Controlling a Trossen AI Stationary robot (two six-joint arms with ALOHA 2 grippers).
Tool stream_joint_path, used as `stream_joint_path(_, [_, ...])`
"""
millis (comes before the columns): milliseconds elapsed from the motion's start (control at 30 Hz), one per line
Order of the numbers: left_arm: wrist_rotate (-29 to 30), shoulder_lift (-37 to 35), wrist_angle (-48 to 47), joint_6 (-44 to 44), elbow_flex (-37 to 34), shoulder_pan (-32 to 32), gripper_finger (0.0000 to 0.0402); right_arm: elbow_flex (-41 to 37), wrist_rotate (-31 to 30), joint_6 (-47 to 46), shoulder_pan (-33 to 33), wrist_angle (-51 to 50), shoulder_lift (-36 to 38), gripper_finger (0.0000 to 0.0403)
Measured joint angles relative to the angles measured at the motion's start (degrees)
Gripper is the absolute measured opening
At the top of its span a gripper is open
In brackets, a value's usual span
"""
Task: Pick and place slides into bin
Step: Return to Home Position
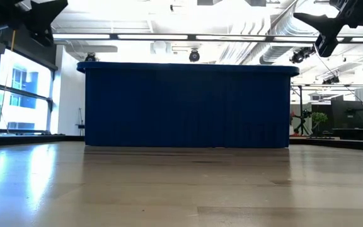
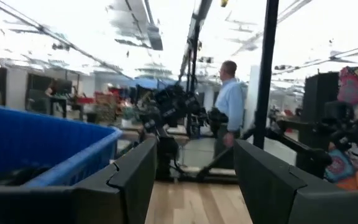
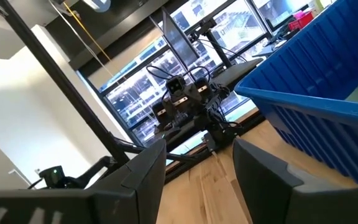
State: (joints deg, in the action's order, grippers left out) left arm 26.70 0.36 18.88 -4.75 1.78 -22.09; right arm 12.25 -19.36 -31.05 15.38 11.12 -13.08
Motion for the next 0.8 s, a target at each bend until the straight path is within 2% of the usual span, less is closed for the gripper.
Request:
stream_joint_path(200, [3.3,0.0,2.22,-2.67,0.0,0.0,0.02,0.0,0.0,-0.01,0.0,0.36,0.0,0.0177])
stream_joint_path(367, [0.64,0.02,-0.46,-1.03,0.0,0.0,0.02,0.0,0.0,0.1,0.0,0.36,0.0,0.0178])
stream_joint_path(500, [-2.92,0.02,-4.43,0.01,0.0,0.0,0.02,0.0,-0.02,4.7,0.0,0.36,-0.02,0.0178])
stream_joint_path(800, [-3.63,0.04,-10.92,0.45,0.0,-0.04,0.02,0.0,0.01,8.76,0.0,0.36,-0.02,0.0179])
